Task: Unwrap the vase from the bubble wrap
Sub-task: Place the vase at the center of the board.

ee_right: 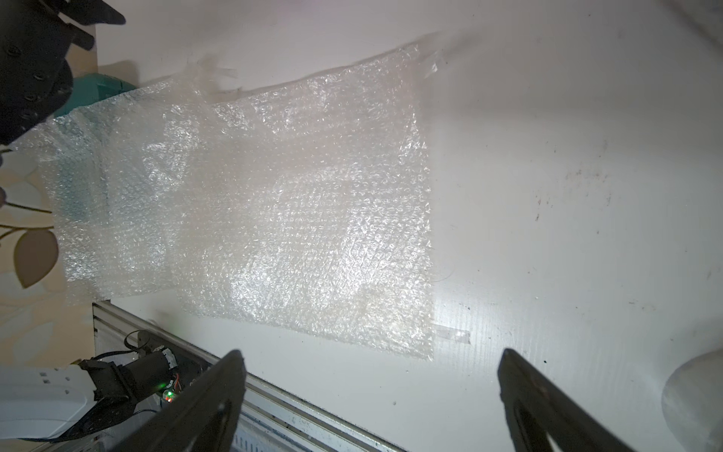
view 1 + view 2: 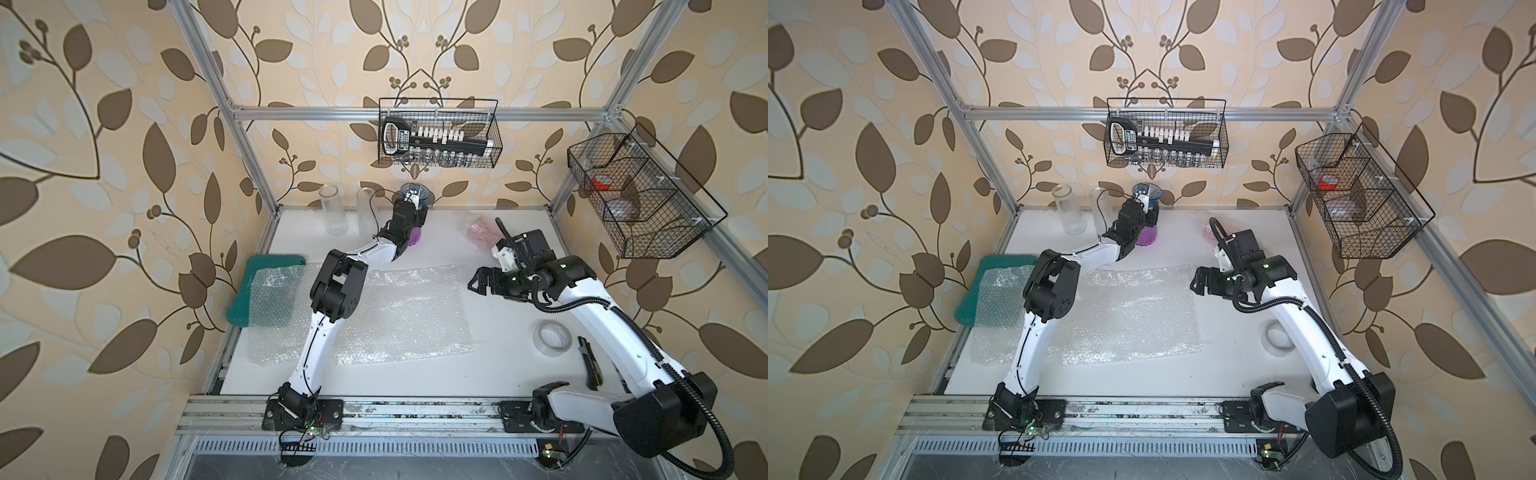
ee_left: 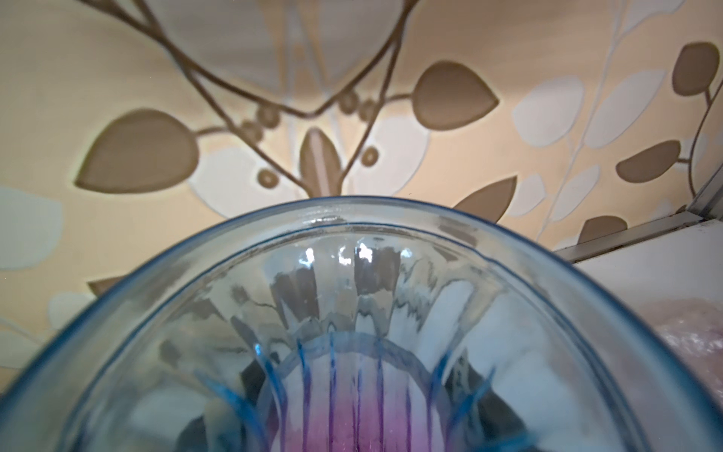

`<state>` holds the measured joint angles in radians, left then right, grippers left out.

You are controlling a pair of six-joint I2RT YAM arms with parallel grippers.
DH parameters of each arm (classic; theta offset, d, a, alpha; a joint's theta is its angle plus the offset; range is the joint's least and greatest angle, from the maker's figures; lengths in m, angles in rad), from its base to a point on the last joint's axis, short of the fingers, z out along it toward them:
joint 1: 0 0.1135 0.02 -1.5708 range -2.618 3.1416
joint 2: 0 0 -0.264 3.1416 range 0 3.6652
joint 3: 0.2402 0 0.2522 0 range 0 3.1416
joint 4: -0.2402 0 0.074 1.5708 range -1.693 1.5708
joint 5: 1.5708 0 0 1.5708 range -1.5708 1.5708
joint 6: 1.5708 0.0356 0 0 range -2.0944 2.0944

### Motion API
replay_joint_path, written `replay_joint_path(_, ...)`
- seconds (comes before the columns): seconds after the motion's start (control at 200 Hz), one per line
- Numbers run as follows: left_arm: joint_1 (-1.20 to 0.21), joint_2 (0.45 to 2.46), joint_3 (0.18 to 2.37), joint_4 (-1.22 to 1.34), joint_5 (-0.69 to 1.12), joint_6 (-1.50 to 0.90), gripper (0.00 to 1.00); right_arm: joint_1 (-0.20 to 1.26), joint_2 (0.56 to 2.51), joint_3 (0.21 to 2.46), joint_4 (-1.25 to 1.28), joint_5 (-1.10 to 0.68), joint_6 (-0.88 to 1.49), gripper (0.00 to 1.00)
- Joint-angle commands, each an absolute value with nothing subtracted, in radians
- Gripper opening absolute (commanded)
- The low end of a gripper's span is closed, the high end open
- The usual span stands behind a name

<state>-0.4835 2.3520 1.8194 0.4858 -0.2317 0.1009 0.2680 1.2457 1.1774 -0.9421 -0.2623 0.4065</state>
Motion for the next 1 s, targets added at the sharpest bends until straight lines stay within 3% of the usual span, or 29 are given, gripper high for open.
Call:
replay_joint_path(0.0,-0.479,2.327,1.819,0.572,-0.181,0.100,0.72,0.270,1.253,1.192,-0.920,-0.288,0.396,0.99)
replay_joint_path(0.32,-0.479,2.304,1.773,0.562,-0.170,0.088,0.99,0.271,1.244,1.199,-0.916,-0.284,0.386,0.99)
replay_joint_path(0.995,-0.479,2.077,1.473,0.547,-0.157,0.087,0.99,0.275,1.232,1.226,-0.915,-0.225,0.418,0.99)
